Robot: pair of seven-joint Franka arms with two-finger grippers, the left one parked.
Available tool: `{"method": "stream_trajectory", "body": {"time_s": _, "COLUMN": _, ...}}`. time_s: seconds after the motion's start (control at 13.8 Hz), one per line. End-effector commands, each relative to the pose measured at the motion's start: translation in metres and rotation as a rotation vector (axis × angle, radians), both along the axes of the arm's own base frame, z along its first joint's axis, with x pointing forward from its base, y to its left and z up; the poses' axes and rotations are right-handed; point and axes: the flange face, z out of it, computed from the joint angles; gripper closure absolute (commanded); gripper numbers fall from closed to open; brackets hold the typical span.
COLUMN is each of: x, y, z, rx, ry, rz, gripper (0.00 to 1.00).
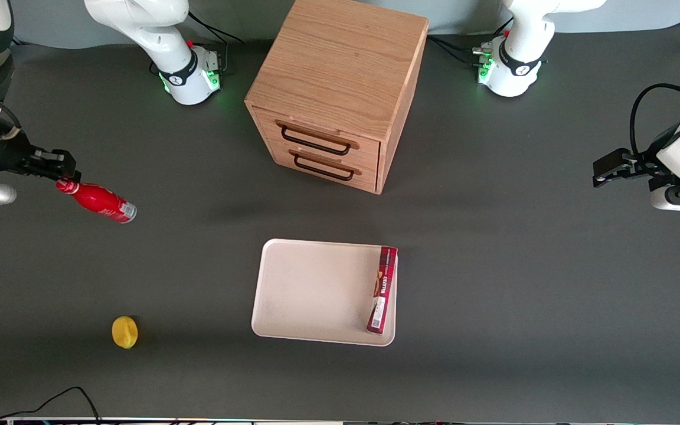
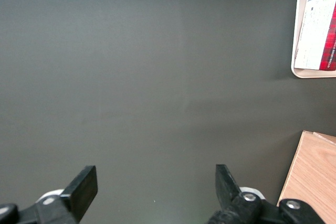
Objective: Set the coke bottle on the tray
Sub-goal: 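Carry the bottle over the white tray and lower it upright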
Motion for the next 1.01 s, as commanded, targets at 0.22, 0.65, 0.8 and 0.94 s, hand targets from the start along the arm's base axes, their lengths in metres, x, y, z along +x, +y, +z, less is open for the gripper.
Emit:
{"method": "stream_trajectory", "body": {"time_s": 0.22, "x": 0.071, "y": 0.109, "z": -0.053, "rx": -0.027, "ry": 0.027, "rz": -0.136, "gripper": 1.0}}
{"method": "stream_trajectory", "body": {"time_s": 0.65, "x": 0.099, "y": 0.223, "z": -0.113, "rx": -0.016, "ry": -0.049, "rz": -0.251, "gripper": 1.0}}
{"method": "stream_trajectory", "body": {"time_s": 0.8, "x": 0.114, "y": 0.239, "z": -0.144, "rx": 0.012, "ry": -0.097, "rz": -0.3, "gripper": 1.0}}
{"method": "stream_trajectory", "body": {"time_s": 0.94, "x": 0.128, "y": 0.257, "z": -0.177, "rx": 0.046, "ry": -0.147, "rz": -0.311, "gripper": 1.0}}
